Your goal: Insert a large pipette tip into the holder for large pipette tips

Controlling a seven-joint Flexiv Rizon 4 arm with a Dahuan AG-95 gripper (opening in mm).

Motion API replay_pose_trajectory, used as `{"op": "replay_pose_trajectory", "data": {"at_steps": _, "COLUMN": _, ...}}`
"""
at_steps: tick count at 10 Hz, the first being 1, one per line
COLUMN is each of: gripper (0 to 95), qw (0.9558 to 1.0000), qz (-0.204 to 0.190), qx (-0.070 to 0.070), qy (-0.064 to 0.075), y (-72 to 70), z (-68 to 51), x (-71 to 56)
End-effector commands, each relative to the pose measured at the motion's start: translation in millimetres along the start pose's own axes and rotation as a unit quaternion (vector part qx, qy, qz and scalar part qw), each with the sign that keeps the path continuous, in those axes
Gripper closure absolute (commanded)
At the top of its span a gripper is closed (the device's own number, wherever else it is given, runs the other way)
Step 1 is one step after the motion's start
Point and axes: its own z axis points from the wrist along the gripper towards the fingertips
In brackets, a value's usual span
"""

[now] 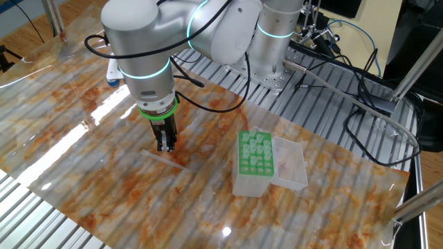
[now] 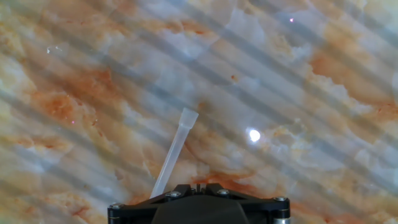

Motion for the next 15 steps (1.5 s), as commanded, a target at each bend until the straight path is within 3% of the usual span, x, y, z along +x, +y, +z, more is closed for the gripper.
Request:
{"op": "replay_pose_trajectory", "data": {"at_steps": 1, "gripper": 95.0, "qw": 0.9999, "qz": -0.006, "qx": -0.006, "qy": 0.007, "y": 0.7, "z": 0.4, "x": 0.2}}
{"op": "replay_pose_trajectory", "data": {"at_steps": 4, "gripper": 95.0, "qw": 0.9997, "qz": 0.021, "qx": -0.009, "qy": 0.013, "y": 0.7, "z": 0.4, "x": 0.2}}
{"op": "replay_pose_trajectory", "data": {"at_steps": 6, "gripper": 95.0, "qw": 0.9988, "qz": 0.047, "qx": 0.0, "qy": 0.015, "y": 0.7, "z": 0.4, "x": 0.2}}
{"op": "replay_pose_trajectory", "data": {"at_steps": 9, "gripper": 95.0, "qw": 0.9987, "qz": 0.044, "qx": 0.002, "qy": 0.023, "y": 0.7, "z": 0.4, "x": 0.2}}
{"op": "replay_pose_trajectory", "data": {"at_steps": 11, "gripper": 95.0, "qw": 0.9977, "qz": 0.048, "qx": -0.012, "qy": 0.047, "y": 0.7, "z": 0.4, "x": 0.2}}
{"op": "replay_pose_trajectory", "data": {"at_steps": 15, "gripper": 95.0, "qw": 0.998, "qz": 0.042, "qx": -0.011, "qy": 0.046, "y": -3.0, "z": -4.3, "x": -5.8}}
